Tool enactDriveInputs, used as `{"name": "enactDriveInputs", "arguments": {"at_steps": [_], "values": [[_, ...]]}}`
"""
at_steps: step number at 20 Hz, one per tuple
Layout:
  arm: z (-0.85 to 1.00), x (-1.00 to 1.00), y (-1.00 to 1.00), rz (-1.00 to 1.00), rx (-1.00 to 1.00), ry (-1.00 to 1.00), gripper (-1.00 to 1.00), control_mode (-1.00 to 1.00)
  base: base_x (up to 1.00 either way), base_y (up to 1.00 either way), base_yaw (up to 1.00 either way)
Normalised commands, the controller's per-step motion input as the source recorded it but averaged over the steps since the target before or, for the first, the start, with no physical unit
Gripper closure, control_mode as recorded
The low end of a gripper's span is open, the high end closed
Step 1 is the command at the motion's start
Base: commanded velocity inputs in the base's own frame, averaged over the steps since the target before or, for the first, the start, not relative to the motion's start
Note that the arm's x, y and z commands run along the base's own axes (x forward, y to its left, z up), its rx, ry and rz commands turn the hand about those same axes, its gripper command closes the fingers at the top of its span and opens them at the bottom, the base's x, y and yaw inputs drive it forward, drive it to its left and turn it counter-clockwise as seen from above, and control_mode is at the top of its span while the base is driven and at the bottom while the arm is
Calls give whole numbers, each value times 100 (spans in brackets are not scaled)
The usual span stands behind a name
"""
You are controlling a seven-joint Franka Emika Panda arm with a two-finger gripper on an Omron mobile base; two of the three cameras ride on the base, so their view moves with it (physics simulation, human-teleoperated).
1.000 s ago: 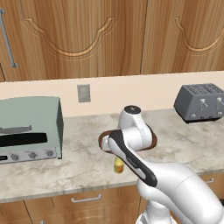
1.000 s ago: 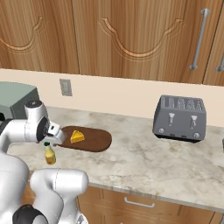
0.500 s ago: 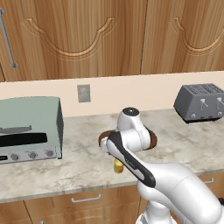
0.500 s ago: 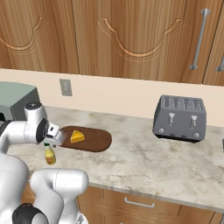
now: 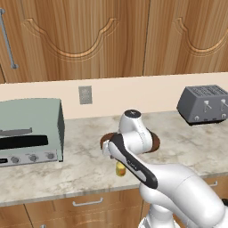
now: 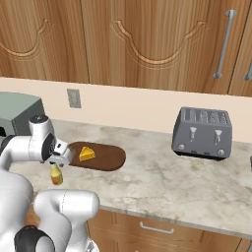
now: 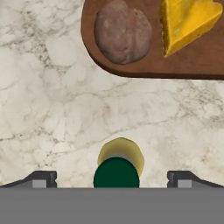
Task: Retrieve the reheated potato from the microwave, then place the potato, cheese, and condiment on the cutting board.
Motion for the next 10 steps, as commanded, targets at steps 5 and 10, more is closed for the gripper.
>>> {"name": "enactDriveInputs", "arguments": {"at_steps": [5, 10], "values": [[-3, 2, 0, 0, 0, 0, -100, -100, 0, 0, 0], [-3, 0, 0, 0, 0, 0, -100, -100, 0, 0, 0]]}}
